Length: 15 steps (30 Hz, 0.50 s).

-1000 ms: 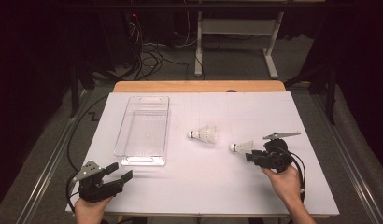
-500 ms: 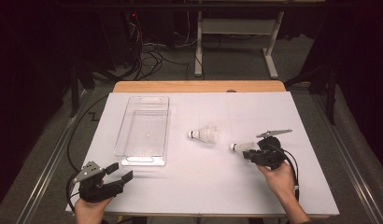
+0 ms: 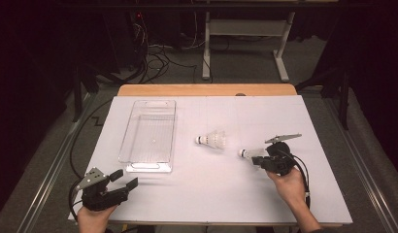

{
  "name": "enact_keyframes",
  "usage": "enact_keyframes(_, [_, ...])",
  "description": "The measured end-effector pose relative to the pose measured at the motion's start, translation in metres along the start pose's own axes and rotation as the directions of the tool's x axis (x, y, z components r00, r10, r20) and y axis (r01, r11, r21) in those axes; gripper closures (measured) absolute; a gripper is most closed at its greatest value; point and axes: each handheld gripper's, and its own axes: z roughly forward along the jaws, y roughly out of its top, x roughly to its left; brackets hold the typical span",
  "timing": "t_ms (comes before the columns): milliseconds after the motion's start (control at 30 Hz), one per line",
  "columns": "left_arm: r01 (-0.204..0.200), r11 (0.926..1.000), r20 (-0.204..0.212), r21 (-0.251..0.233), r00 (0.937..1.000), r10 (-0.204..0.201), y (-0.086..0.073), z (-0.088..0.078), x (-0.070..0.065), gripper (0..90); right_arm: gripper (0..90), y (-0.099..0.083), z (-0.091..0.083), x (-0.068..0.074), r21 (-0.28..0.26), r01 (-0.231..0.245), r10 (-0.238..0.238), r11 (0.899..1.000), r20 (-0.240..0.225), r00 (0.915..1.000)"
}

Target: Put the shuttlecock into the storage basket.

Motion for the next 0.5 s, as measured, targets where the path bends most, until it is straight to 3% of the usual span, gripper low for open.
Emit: enact_keyframes(500, [-0.002,1.0,-0.001,0.002,1.0,0.002,-0.0001,-0.0005,-0.0002,30.3,90.0,0.0066,-0.0038,0.0046,-0.011,0.023,-0.023,1.0,-0.023,0.9995])
